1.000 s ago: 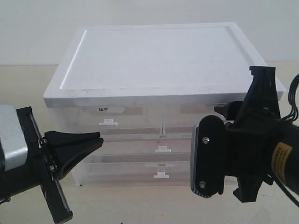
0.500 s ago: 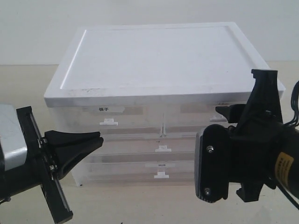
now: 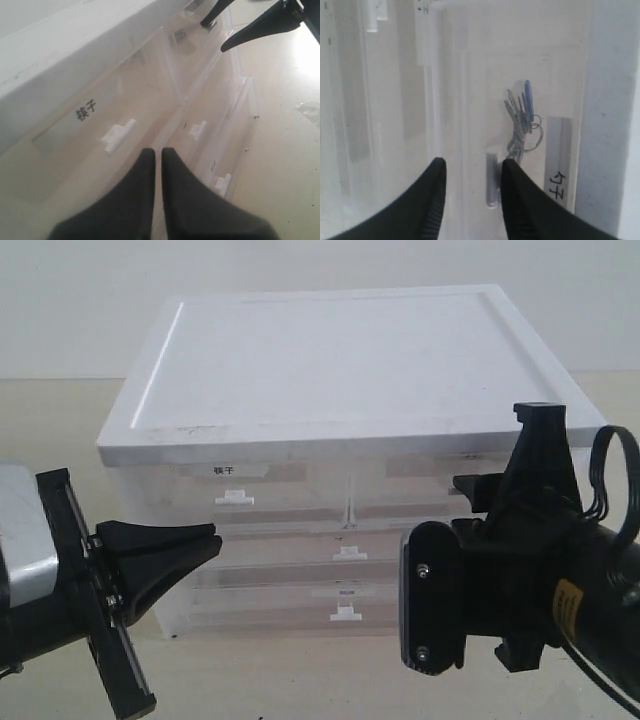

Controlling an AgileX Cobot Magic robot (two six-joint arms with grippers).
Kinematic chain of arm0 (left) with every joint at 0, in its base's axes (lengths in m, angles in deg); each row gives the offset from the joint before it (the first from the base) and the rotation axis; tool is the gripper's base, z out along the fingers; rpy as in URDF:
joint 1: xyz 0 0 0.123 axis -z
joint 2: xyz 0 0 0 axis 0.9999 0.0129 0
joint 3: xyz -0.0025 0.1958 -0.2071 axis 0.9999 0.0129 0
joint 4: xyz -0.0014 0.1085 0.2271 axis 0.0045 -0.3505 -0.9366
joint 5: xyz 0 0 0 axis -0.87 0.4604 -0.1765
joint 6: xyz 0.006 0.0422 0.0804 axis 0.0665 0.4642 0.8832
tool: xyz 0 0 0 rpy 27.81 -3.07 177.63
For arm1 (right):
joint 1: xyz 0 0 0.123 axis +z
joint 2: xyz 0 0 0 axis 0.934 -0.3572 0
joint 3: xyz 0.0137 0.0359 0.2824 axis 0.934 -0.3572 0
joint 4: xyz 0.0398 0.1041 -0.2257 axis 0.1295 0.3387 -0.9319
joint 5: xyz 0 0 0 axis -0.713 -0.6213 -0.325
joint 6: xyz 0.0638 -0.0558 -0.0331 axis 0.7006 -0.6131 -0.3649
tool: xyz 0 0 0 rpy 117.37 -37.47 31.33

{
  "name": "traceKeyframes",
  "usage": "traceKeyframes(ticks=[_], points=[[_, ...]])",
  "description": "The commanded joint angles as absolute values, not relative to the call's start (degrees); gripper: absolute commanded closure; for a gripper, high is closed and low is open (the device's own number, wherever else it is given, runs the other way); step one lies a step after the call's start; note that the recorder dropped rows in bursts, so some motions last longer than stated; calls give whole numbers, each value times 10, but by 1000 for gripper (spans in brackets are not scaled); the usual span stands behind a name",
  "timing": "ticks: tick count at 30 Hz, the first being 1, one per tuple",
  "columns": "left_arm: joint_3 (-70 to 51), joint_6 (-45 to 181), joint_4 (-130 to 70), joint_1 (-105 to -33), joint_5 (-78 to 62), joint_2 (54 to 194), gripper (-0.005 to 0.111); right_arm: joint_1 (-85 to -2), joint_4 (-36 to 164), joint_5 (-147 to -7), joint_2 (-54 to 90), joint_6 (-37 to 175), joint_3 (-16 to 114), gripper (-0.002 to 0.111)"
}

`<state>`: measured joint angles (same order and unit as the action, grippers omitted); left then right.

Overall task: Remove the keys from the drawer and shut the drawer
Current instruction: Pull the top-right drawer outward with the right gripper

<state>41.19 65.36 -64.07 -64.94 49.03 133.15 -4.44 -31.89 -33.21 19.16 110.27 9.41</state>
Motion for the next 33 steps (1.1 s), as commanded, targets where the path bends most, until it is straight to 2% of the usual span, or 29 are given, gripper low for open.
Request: traceKeyframes(ticks=[1,3,5,8,13,19,27,33], points=[[410,649,-643,-646,503,1333,102,-46,-338,-316,187,1118,92,75],[410,649,-643,-646,503,1333,102,-46,-336,-309,187,1118,92,78],[410,649,-643,-646,501,1333,102,-46,-329,-308,187,1118,92,85],[410,649,-643,-646,500,1333,102,-46,-321,-308,187,1113,92,108],[410,649,-642,-646,500,1333,102,-43,-247,-308,187,1040,92,108],[410,649,-640,-646,499,1333,102,29,-143,-284,276,980,92,108],[410,649,-640,-646,495,1333,102,29,21,-281,335,857,92,108],[410,649,-640,-646,497,1333,102,29,35,-361,386,855,97,107]])
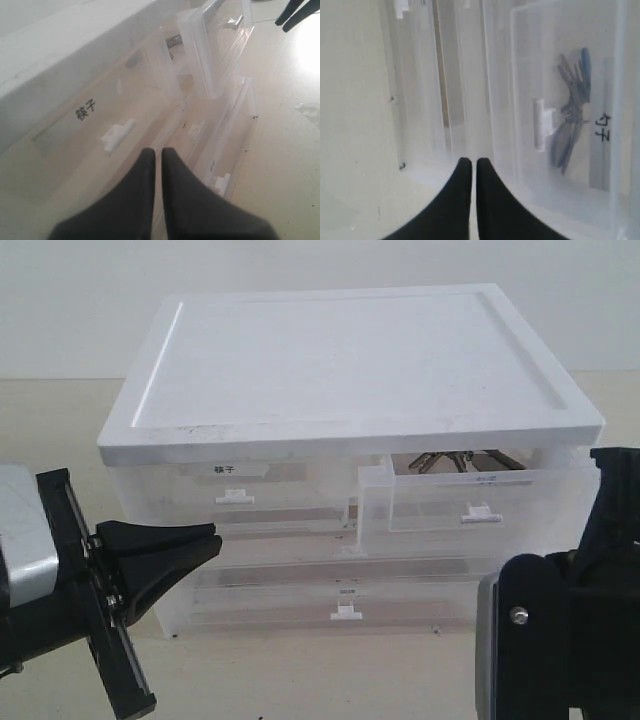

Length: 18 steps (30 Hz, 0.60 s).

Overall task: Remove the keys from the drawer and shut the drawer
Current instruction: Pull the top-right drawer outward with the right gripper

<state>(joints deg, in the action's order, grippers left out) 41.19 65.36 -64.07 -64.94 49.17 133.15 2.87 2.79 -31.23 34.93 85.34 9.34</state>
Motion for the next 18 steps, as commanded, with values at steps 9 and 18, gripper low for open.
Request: traceKeyframes(ticks=[9,18], points=[[410,643,-655,-646,508,1333,102,28,75,-258,388,910,226,66],[410,642,-659,-646,499,1334,102,18,223,-169,305,682,304,66]])
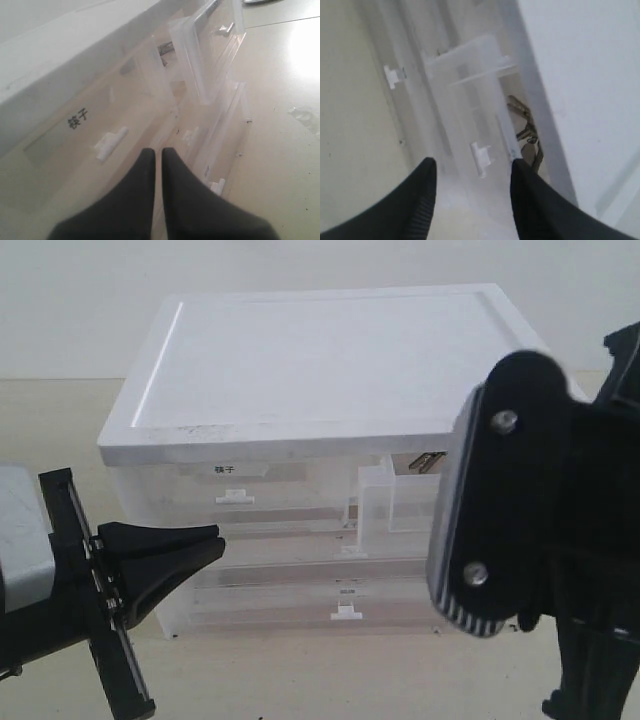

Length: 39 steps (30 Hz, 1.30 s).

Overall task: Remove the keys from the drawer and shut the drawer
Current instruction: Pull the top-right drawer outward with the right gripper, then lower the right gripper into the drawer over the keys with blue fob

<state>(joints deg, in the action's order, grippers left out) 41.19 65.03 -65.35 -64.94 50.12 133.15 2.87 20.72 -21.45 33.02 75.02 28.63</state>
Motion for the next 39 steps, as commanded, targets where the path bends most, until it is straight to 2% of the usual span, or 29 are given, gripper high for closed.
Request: traceKeyframes(ticks=[1,10,27,29,34,39], points=[[410,642,-660,-646,499,1334,102,6,220,-174,301,674,304,66],[410,640,-660,-646,502,1334,102,-129,238,-291,292,557,304,66],[410,640,-661,-646,499,1334,102,-142,245,-296,234,515,304,67],[410,640,-662,-646,500,1334,102,-142,248,-292,234,505,304,72],[410,640,-656,-646,499,1334,102,-142,271,-278,236,470,304,105],[410,640,-640,-646,498,1334,102,-142,314,-265,236,413,304,107]])
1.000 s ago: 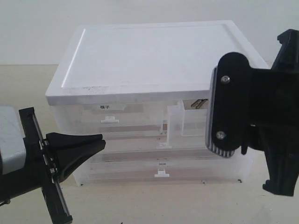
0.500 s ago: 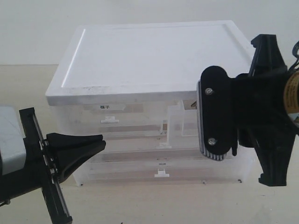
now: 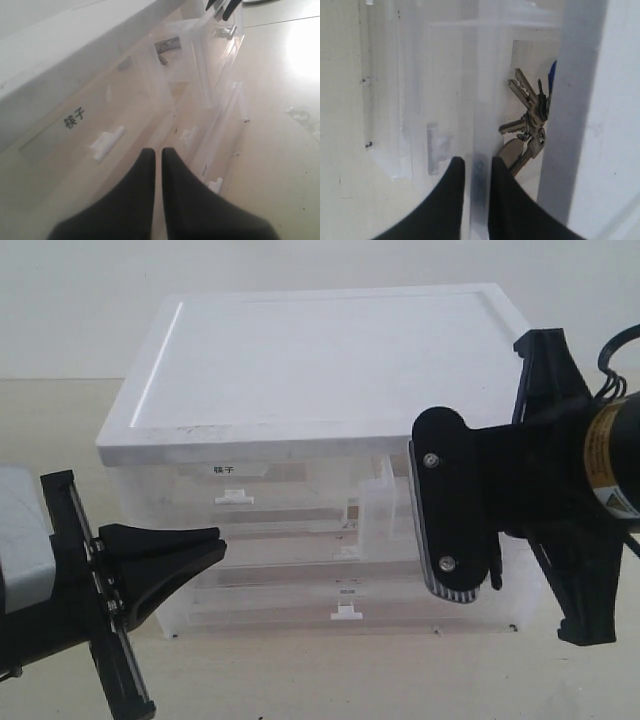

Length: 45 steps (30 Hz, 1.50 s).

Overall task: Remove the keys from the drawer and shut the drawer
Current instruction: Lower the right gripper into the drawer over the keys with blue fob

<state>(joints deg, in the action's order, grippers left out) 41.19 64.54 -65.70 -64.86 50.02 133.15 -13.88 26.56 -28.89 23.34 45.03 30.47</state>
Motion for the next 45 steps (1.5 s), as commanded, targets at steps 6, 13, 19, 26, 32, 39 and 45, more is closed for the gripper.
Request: traceKeyframes(ticks=[6,13,19,26,32,39,45], points=[[410,642,-618,-646,489,1334,102,-128,321,-253,274,412,305,107],[404,649,-605,-646,486,1348,102,-125,455,-222,330,334,305,108],[397,649,-606,-646,487,1368,102,-125,494,-152,332,290,303,108],[397,649,-606,-646,487,1368,102,-125,498,-181,332,304,303,107],[397,649,-606,-646,487,1368,102,-125,513,-193,337,321,303,67],[397,649,-607,-646,488,1368,102,-125,539,-200,387,313,306,58],[397,649,-608,-646,488,1368,102,-125,528,-285,429,430,309,58]])
